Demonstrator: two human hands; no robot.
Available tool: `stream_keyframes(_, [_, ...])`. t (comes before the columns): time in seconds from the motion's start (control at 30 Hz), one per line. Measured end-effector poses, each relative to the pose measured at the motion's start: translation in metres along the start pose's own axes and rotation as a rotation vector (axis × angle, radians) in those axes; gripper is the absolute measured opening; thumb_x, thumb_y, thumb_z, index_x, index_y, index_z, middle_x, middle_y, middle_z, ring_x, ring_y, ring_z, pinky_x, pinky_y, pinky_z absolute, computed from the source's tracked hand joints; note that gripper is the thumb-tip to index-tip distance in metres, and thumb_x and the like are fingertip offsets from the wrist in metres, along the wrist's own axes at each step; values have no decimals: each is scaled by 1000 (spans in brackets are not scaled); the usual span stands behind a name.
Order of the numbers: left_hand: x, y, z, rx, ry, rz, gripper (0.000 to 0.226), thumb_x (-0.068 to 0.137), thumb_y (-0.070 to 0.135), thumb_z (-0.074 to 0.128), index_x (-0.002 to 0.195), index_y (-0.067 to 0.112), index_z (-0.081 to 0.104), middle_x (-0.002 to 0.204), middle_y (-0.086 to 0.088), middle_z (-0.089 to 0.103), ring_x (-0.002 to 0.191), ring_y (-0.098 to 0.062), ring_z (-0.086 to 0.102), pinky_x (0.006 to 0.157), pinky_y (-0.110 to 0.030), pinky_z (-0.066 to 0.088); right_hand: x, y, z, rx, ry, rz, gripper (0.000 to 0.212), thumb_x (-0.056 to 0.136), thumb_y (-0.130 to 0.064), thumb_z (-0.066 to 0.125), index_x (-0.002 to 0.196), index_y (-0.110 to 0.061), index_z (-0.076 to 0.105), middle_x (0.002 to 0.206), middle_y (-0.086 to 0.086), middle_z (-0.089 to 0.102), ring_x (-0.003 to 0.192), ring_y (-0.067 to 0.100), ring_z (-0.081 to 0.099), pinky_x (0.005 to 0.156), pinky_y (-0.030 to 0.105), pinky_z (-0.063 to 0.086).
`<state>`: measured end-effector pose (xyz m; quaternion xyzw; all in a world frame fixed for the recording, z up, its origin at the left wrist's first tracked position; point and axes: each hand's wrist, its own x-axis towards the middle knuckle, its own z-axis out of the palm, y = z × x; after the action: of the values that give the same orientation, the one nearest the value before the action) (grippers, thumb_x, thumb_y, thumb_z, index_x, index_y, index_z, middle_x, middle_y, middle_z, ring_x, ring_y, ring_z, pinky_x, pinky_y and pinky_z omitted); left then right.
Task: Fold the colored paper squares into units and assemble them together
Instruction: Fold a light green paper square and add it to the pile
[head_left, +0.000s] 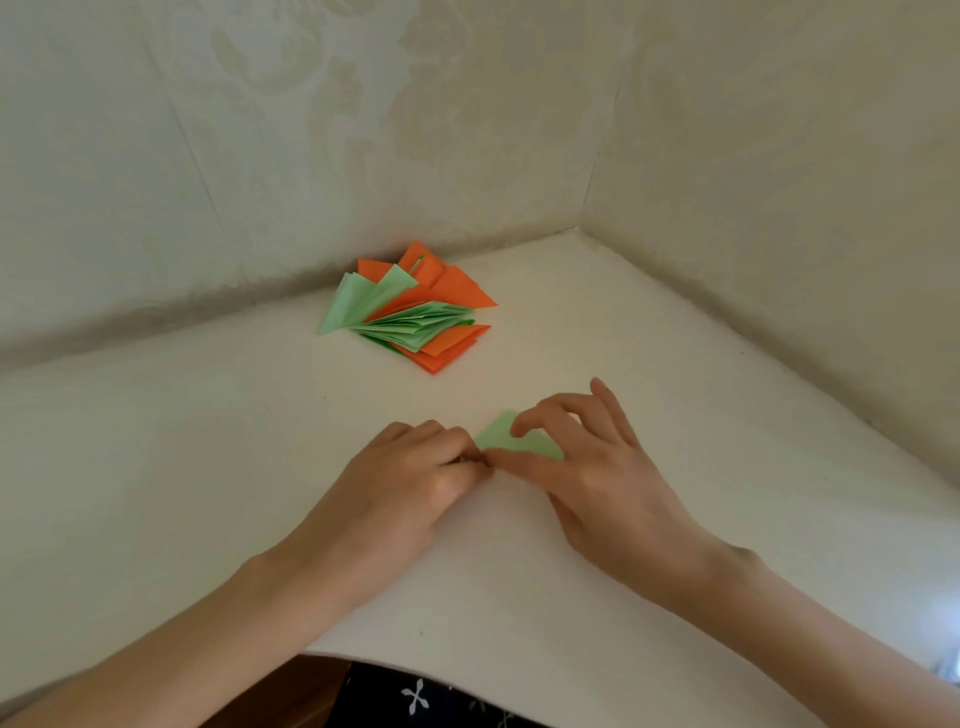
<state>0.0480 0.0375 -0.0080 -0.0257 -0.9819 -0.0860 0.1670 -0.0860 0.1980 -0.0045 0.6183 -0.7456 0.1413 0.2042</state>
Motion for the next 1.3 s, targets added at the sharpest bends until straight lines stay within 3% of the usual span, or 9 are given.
stream_keyframes(0.07, [-3,3,0,-48,-3,-22,39,81,12,40,104,16,71,91,4,63,81,-16,56,70,-28,36,-3,2,-1,-104,-38,-71,64,63,7,43,112,-24,68,102,6,62,106,27,43,104,56,21])
stream_keyframes(0.17, [-6,5,0,-62,1,-42,43,82,15,36,107,13,71,94,5,64,85,-13,54,74,-26,37,-10,9,-1,-149,-107,-87,70,54,8,48,113,-24,69,100,8,63,104,28,44,103,59,21])
stream_keyframes(0.3, [-9,5,0,-62,-7,-67,45,81,13,35,111,12,69,98,6,63,89,-10,51,77,-25,36,-23,20,-8,-142,-123,15,66,65,0,29,109,-27,70,99,7,61,104,28,45,105,57,21])
stream_keyframes(0.47, [-8,8,1,-43,1,-71,45,79,12,36,111,11,68,99,4,63,88,-11,51,80,-26,37,-33,30,-27,-148,-60,114,55,70,-3,31,97,-21,75,100,6,64,107,28,46,110,53,19])
stream_keyframes(0.6, [-5,10,-1,4,-9,-50,43,79,13,37,107,10,69,96,3,63,85,-14,52,79,-26,37,-17,7,-20,-88,-35,87,56,70,-7,32,113,-13,68,109,4,65,113,28,53,108,47,25])
stream_keyframes(0.73, [-5,6,-7,56,-63,-13,41,81,17,39,109,11,69,96,3,61,82,-16,56,80,-27,38,-16,1,-1,-48,-93,70,58,67,-6,31,108,-16,71,100,2,67,97,21,64,107,43,25])
stream_keyframes(0.9, [-21,-16,-24,184,-88,3,39,83,21,41,107,13,71,95,3,63,91,-15,53,94,-31,35,-16,-2,-4,-52,-121,92,57,68,-7,31,108,-17,71,98,1,65,90,21,63,107,44,29])
stream_keyframes(1.07, [-16,-1,-14,79,-89,-42,40,85,24,43,117,13,65,114,3,60,102,-13,50,98,-29,31,-2,-4,-9,-55,-126,102,55,67,-5,28,100,-14,70,83,3,61,77,27,60,105,39,26])
stream_keyframes(1.3, [-16,1,-8,-3,-64,-83,41,82,26,43,113,17,68,110,9,62,101,-11,50,100,-26,29,20,5,2,-52,-134,55,69,65,-1,24,109,-26,71,75,3,53,69,27,50,86,34,35])
